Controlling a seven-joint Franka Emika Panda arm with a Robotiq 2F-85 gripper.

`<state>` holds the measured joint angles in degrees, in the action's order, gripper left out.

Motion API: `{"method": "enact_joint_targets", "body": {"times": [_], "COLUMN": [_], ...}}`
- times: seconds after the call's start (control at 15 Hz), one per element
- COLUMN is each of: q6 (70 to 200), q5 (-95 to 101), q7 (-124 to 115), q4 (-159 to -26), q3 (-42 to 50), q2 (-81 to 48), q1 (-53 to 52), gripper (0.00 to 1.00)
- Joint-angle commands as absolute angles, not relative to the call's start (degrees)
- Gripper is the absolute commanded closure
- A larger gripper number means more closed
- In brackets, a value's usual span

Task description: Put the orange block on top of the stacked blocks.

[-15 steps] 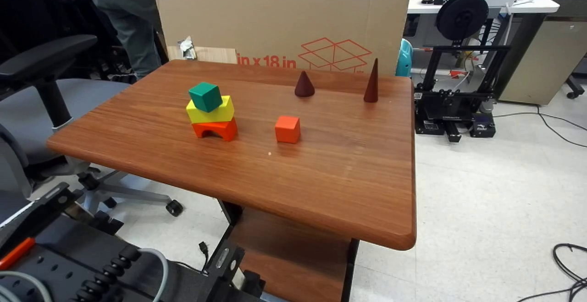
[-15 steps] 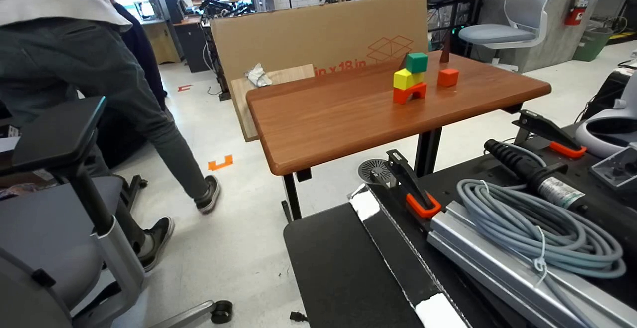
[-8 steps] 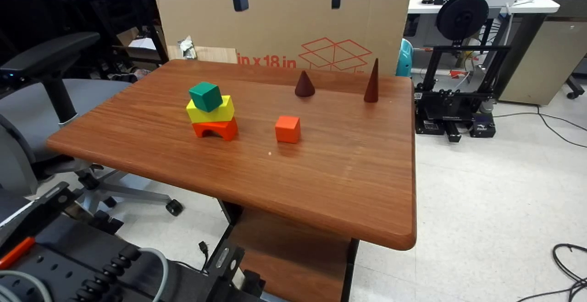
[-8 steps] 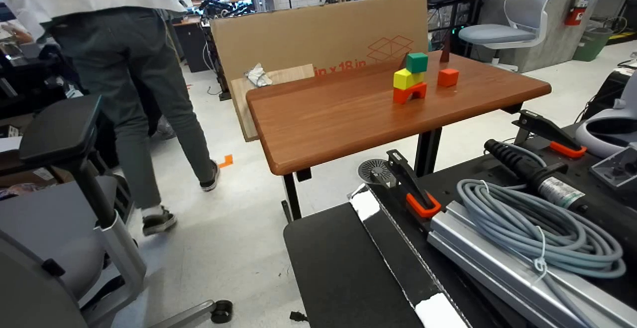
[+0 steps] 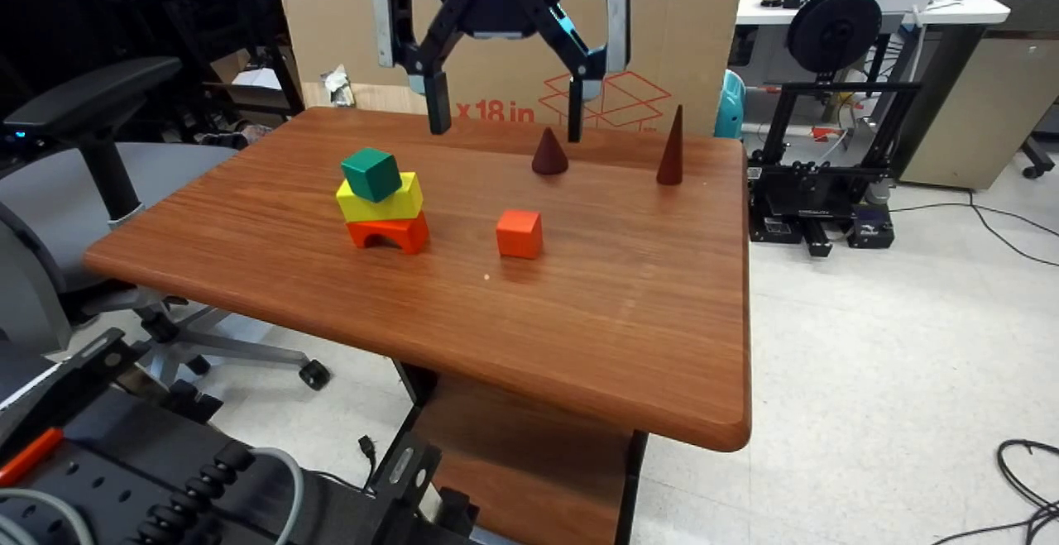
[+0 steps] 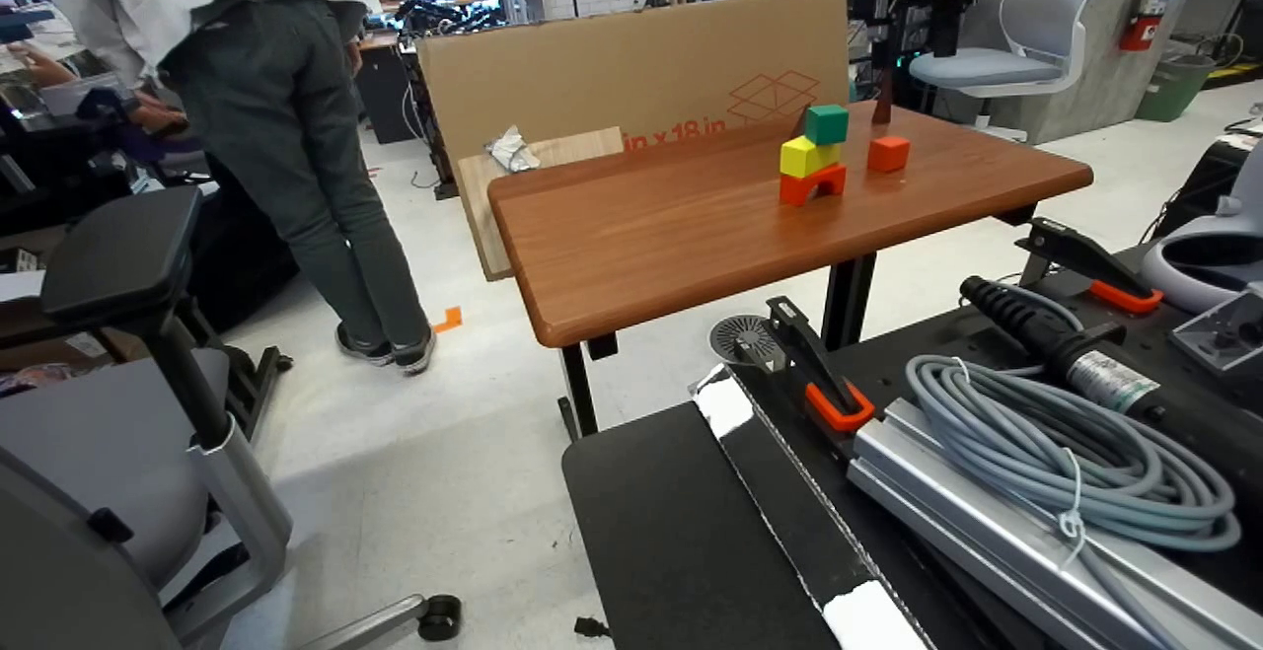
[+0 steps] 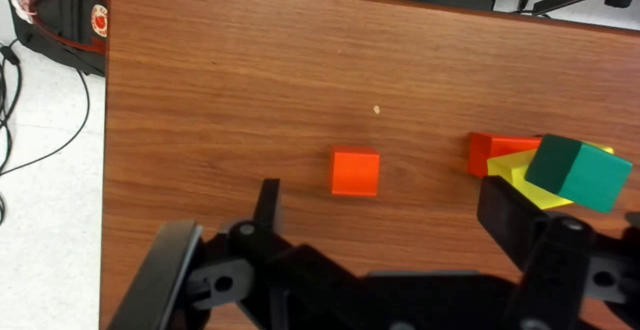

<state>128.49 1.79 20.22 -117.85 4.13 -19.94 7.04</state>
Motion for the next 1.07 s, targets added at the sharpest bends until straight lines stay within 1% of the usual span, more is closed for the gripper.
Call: {"method": "enact_joint_targets", "body": {"times": [0.0, 0.6, 0.67, 0.73, 0.8, 1.0], "q6": [128.40, 128.13, 127.87, 127.74, 127.37, 128.03], "q5": [1.15, 3.37, 3.35, 3.31, 3.10, 2.90], "q7": [19.62, 17.86, 17.88, 17.99, 18.38, 18.70], "q4": [-114.08, -109.32, -109.04, -108.78, -108.55, -108.78], "q3": [3.47, 3.48, 3.50, 3.53, 3.44, 3.37], "q2": [-24.77, -33.46, -33.76, -34.15, -34.27, -33.99], "q1": [8.12, 7.72, 7.81, 7.96, 8.24, 8.65], "gripper": [0.00, 0.00, 0.25, 0.26, 0.33, 0.58]}}
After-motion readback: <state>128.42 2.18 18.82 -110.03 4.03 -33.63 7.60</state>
